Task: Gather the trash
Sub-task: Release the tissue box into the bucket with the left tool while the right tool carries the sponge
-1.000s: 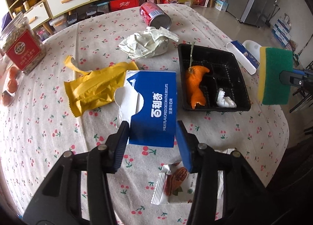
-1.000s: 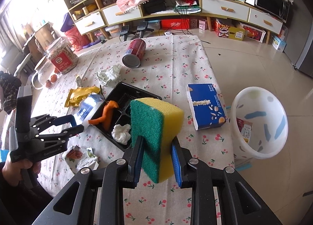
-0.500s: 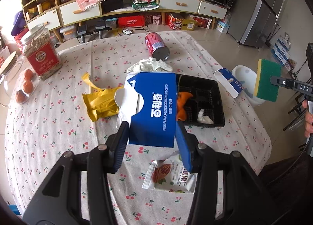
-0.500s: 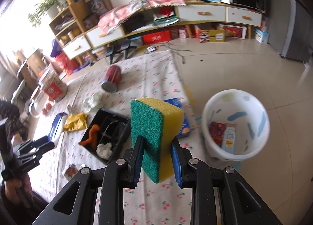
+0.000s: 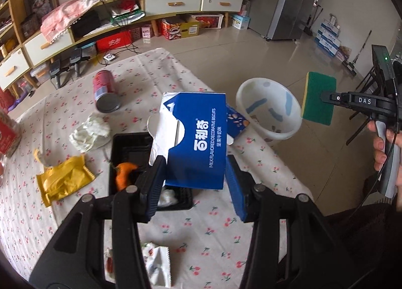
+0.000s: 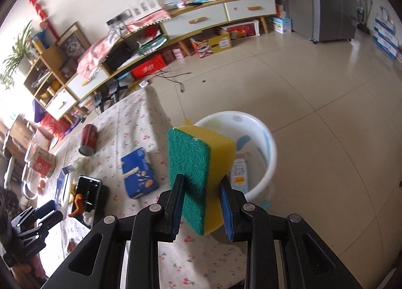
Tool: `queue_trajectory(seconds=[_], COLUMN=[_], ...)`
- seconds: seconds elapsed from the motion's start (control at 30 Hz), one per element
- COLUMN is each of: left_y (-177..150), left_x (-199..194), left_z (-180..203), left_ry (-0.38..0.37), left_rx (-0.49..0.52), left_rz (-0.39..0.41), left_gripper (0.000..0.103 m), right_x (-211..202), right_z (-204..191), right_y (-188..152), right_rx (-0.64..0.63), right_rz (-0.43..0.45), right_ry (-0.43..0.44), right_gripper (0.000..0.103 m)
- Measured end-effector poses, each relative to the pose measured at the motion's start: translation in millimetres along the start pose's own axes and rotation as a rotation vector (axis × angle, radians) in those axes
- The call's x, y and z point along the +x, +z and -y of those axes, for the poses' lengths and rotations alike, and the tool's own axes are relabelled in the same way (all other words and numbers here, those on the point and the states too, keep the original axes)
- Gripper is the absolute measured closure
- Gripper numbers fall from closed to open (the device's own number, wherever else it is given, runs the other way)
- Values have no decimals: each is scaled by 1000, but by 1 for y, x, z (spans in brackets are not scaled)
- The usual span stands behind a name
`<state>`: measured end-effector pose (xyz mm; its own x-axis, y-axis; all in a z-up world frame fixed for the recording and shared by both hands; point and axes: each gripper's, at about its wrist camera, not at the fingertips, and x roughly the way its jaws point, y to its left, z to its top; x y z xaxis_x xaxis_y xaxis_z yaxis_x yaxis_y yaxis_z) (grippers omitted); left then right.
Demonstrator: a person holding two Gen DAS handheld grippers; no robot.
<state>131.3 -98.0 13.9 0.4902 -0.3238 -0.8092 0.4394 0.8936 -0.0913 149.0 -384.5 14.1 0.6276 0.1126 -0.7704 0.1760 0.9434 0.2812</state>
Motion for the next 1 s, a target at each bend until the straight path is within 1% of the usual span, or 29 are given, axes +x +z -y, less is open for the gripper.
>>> queue_trajectory(seconds=[0.3,0.5,0.6,0.73,1.0], left_y=[36,54,61,65,67], left_x=[51,79,95,112,127], left_z=[67,102,112,121,128], left_ry=[-75,-96,-112,-103,-91], left_rx=[79,126,120,130,137], left_rz=[-43,-63,-76,-85,-79], left_gripper=[53,53,53,53,53], right_x=[-6,-11,-12,-10,-4], right_z=[55,79,86,90,93], right_y=[-7,-9,-8,-7,-5], right_rx=[76,124,142,156,162], right_rz=[-7,-3,-4,-5,-21], right_ry=[-23,-22,-22,-22,-35], right_gripper=[75,75,75,75,75])
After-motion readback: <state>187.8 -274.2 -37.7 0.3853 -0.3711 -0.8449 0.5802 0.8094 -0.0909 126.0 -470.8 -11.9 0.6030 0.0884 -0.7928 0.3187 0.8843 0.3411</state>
